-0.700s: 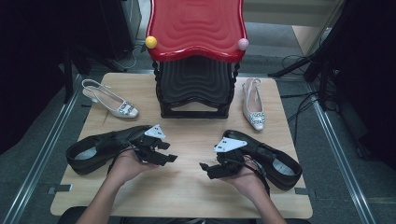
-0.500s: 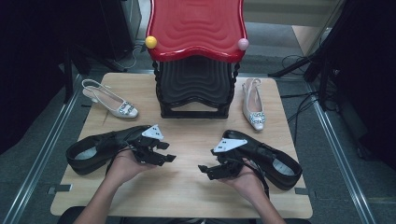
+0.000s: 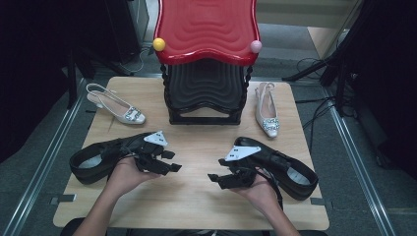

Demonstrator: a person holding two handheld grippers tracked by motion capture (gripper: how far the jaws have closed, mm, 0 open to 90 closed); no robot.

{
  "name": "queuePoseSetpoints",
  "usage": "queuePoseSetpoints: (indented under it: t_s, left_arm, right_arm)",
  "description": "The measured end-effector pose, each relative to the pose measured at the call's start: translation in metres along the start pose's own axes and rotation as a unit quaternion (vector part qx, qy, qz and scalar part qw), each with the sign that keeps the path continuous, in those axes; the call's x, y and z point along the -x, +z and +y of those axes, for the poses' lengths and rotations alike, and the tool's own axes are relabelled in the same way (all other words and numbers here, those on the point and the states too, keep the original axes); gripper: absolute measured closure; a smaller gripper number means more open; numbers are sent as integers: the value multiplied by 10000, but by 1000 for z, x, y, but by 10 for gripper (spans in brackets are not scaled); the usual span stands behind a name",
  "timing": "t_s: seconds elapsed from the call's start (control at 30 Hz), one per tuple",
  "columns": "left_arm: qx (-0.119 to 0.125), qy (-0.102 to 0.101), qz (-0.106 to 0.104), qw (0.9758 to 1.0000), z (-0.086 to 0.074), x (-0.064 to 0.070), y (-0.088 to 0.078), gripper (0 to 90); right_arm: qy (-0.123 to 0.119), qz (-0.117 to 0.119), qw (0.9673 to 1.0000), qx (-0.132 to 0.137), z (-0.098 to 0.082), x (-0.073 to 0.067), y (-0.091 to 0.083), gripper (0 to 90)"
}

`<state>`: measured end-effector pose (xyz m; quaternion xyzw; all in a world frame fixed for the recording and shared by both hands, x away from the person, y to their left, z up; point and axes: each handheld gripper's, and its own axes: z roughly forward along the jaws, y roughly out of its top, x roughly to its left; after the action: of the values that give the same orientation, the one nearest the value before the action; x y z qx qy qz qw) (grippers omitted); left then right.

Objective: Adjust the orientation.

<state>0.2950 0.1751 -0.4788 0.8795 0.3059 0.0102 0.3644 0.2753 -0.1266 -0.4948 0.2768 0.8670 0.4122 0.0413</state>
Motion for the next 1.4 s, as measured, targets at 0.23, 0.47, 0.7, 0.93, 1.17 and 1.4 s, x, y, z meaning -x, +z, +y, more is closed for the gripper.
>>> queuePoseSetpoints:
  t_s: [0.23, 0.47, 0.7, 0.93, 1.17, 1.4]
  left_arm:
    - [-65, 70, 95, 9999, -2, 1, -8, 403]
    - [121, -99, 123, 9998, -5, 2, -18, 398]
    - [199, -236, 183, 9994, -13, -2, -29, 401]
    - [188, -356, 350, 9986, -21, -4, -45, 403]
    - [132, -409, 538, 9976, -31, -5, -60, 409]
    - [173, -452, 655, 9967, -40, -6, -74, 412]
  right_arm:
    - [74, 99, 9999, 27, 2, 3, 2, 384]
    - [58, 175, 9998, -25, 5, 3, 5, 401]
    - [56, 290, 9996, -49, 9, 4, 9, 401]
    - [30, 319, 9993, -198, 13, 4, 14, 406]
    - [-7, 429, 9989, -202, 20, 4, 18, 409]
    - [-72, 504, 9985, -207, 23, 3, 23, 409]
